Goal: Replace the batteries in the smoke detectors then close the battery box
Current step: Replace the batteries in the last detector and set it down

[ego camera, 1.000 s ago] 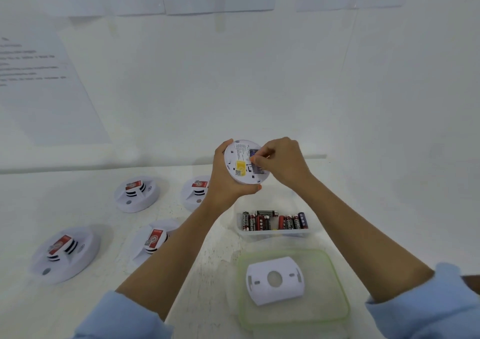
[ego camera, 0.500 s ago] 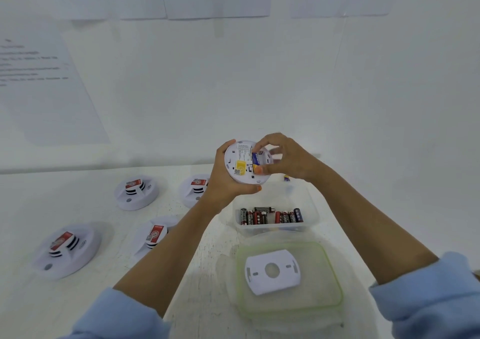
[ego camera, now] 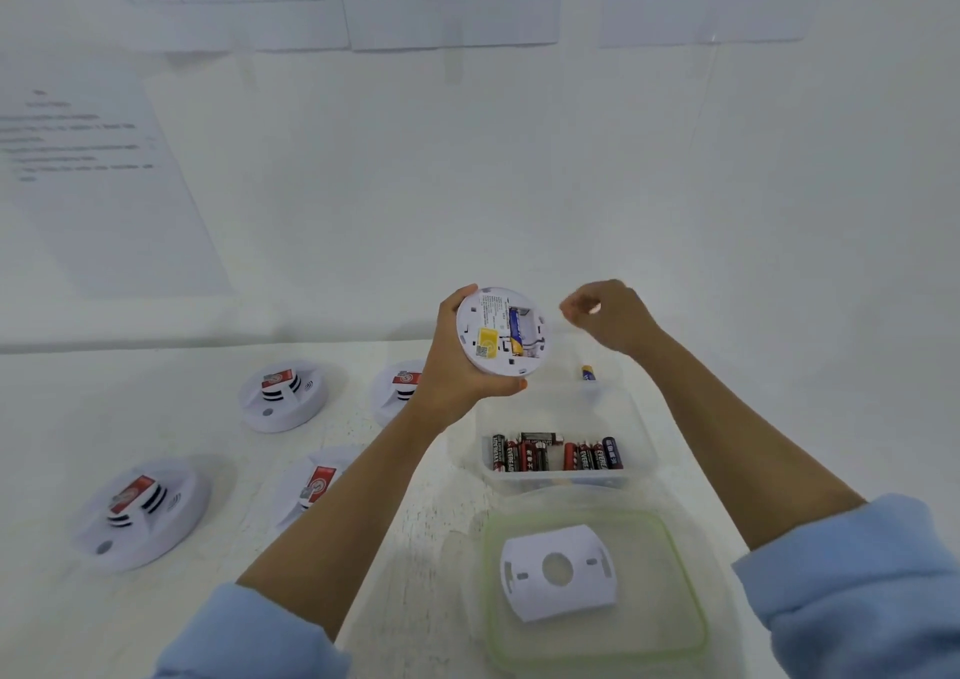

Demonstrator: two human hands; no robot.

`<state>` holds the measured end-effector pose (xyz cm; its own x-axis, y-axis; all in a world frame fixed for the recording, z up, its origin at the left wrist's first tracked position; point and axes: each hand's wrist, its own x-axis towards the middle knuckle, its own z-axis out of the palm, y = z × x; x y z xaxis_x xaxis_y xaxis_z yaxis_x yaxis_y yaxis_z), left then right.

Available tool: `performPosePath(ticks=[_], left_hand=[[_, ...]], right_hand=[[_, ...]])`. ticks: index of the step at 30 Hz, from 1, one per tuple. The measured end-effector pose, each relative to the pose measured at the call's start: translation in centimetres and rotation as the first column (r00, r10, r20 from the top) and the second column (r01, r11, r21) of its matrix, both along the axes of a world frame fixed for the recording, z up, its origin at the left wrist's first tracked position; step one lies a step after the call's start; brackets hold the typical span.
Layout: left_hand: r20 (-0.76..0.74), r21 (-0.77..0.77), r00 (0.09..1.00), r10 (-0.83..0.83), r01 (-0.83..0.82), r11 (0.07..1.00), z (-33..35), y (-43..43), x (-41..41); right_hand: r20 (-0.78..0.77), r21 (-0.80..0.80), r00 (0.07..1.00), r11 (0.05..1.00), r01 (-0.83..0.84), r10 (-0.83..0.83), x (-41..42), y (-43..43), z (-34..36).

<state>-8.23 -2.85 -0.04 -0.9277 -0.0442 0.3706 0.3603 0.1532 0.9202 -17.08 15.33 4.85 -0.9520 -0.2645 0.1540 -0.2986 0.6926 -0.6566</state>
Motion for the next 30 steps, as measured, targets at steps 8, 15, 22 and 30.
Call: performPosePath(ticks=[8,15,22,30], left_hand=[[0.008,-0.027,1.0,0.028,-0.027,0.999,-0.6,-0.3,-0.8],[-0.002,-0.052,1.0,0.024,-0.024,0.998,-0.9,-0.4,-1.2],[-0.002,-0.035,1.0,0.015,-0.015,0.999,-1.2,-0.6,-1.0],[-0.02,-0.029,0.999,0.028,-0.029,0.999,-0.7,0.1,0.5]], right_hand=[[0.009,0.909,0.996,0.415,-0.045,0.088,-0.7,-2.3,-1.8],[0.022,0.868,0.99,0.489,-0.088,0.139,-1.5,-2.4,-3.2],[0.0,0.008,1.0,1.0,-0.01,0.01,-1.7,-1.1,-1.2],[-0.148,-0.331,0.981,0.929,-0.166,0.123,3.2,-1.9,1.9]])
